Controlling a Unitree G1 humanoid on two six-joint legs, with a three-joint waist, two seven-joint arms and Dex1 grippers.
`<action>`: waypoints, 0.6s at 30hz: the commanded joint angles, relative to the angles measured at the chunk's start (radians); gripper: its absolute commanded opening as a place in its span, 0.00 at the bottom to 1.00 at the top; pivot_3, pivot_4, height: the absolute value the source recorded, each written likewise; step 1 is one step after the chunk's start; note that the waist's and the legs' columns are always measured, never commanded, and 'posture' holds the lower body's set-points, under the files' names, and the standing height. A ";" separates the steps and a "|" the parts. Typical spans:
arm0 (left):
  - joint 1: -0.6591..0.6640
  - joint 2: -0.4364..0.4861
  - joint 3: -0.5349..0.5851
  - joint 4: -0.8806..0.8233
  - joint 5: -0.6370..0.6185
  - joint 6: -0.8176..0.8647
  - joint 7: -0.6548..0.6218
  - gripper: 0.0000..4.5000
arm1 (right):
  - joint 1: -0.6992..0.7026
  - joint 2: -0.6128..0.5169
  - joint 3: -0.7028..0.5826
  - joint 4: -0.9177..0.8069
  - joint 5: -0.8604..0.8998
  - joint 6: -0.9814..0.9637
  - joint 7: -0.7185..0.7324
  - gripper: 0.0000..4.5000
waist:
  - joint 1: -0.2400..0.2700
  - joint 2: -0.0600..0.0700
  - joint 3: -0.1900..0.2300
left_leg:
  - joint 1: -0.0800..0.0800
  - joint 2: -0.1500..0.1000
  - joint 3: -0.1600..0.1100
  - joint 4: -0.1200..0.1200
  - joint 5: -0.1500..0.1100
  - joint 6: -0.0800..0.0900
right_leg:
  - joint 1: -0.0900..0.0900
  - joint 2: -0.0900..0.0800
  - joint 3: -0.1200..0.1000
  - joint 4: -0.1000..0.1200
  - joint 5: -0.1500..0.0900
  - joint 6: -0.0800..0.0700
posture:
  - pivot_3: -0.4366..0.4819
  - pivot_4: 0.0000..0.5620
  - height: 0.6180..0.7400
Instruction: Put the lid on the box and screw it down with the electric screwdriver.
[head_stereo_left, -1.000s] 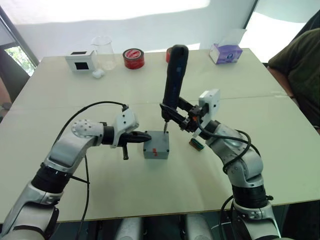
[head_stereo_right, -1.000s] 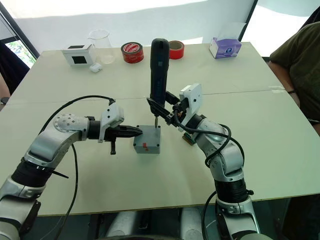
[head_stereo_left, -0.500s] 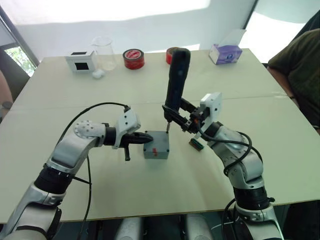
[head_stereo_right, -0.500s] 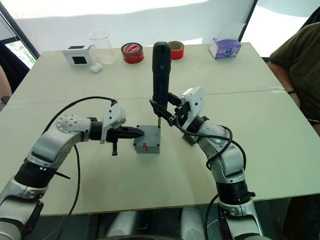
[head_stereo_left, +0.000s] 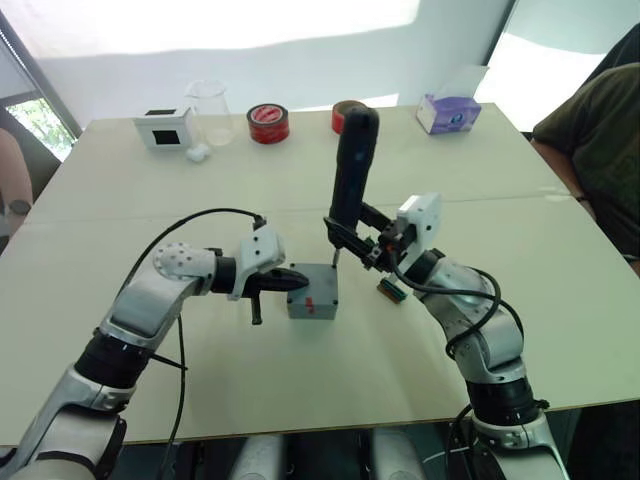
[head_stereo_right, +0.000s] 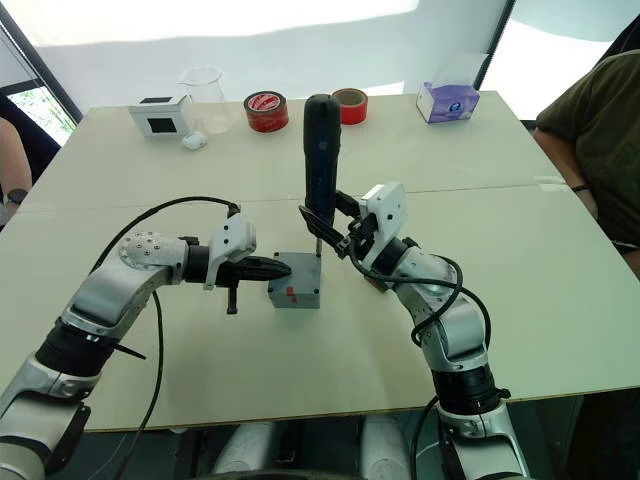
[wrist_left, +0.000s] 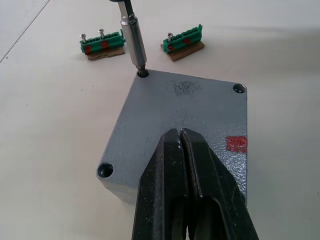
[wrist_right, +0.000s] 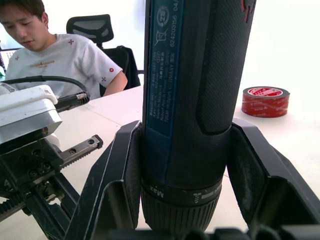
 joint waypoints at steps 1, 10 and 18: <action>0.038 0.008 -0.043 0.014 0.044 0.007 -0.002 0.00 | 0.036 -0.022 0.032 0.046 -0.038 0.022 -0.001 0.41 | 0.000 -0.001 -0.004 | 0.001 0.000 0.000 0.000 0.000 0.000 | 0.000 0.000 0.000 0.000 0.000 0.000 | 0.48 0.27 1.00; 0.058 0.006 -0.047 -0.020 0.048 0.034 0.002 0.00 | 0.040 -0.043 0.077 0.088 -0.076 0.067 -0.020 0.41 | 0.001 -0.002 -0.016 | 0.015 0.000 0.000 -0.003 -0.002 0.003 | 0.015 0.000 0.000 -0.003 -0.003 -0.002 | 0.48 0.27 1.00; 0.070 0.004 -0.042 -0.035 0.048 0.050 0.006 0.00 | 0.028 -0.024 0.123 0.125 -0.099 0.086 -0.033 0.41 | 0.002 -0.002 -0.023 | 0.015 0.000 -0.001 -0.003 -0.003 0.003 | 0.015 -0.001 0.000 -0.003 -0.003 -0.002 | 0.48 0.27 1.00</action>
